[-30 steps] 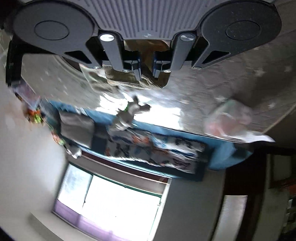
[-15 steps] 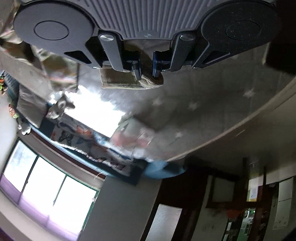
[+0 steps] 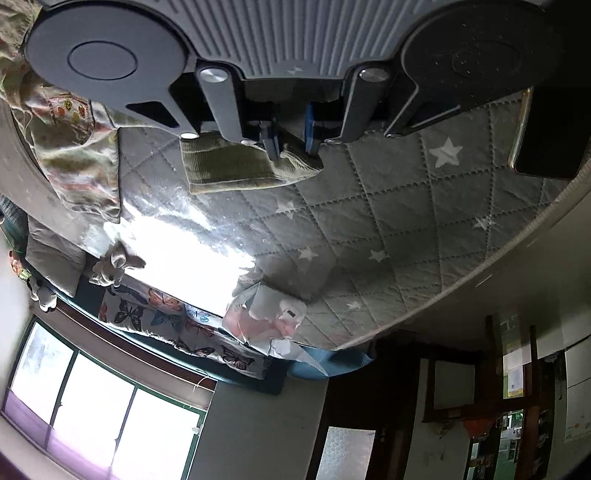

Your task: Fold clothes

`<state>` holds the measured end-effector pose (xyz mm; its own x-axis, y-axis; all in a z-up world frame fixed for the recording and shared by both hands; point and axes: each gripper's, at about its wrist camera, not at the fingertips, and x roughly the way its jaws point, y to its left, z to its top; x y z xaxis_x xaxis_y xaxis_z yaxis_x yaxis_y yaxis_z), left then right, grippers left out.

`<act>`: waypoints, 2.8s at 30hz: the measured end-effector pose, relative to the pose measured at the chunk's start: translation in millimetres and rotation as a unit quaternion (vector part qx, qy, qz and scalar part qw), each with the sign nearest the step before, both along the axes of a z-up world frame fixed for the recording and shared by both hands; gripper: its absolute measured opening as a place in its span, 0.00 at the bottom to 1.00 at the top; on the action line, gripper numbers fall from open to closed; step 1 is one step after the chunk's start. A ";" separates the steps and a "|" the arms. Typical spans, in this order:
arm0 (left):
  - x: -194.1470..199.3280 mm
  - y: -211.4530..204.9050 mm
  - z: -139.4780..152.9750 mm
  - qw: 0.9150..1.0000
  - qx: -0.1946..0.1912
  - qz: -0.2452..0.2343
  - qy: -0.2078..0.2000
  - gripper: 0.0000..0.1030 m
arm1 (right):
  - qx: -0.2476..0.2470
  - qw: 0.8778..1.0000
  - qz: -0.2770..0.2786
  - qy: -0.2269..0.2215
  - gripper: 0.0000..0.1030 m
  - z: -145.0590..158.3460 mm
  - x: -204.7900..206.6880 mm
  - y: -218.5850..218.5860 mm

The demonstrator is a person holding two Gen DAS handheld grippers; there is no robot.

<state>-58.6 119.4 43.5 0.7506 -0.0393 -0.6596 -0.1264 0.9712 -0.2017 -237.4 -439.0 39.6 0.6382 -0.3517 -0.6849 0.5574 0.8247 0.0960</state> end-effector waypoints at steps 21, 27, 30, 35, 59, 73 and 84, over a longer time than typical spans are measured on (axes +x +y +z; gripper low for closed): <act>27.7 -52.7 36.0 0.996 0.074 -0.039 -0.039 0.92 | -0.031 0.999 0.006 0.022 0.21 -23.7 87.8 -54.8; 39.1 -93.7 42.8 0.990 0.080 -0.091 -0.065 1.00 | -0.092 0.992 -0.054 0.061 0.20 -24.8 67.9 -54.4; 48.5 -110.6 43.3 0.988 0.070 -0.119 -0.067 1.00 | -0.094 0.991 -0.069 0.070 0.30 -21.5 56.8 -56.4; 61.7 -141.0 35.8 0.981 0.075 -0.169 -0.057 1.00 | -0.084 0.995 -0.035 0.035 0.32 6.8 55.7 -46.3; 150.6 -205.0 -9.3 0.968 0.091 -0.235 0.002 0.86 | 0.021 0.958 0.285 0.024 0.32 -11.2 254.1 92.4; 170.8 -217.0 -23.0 0.960 0.101 -0.261 0.008 0.06 | 0.008 0.962 0.272 0.009 0.02 -14.4 269.6 92.0; 199.1 -187.8 -16.9 0.978 0.123 -0.170 -0.017 0.02 | -0.031 0.986 0.162 0.001 0.02 -3.1 269.6 39.0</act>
<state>140.5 -68.3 26.5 0.7428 -0.1346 -0.6559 0.2155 0.9755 0.0439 32.2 -400.0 36.5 0.7231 -0.1712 -0.6692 0.2644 0.9636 0.0392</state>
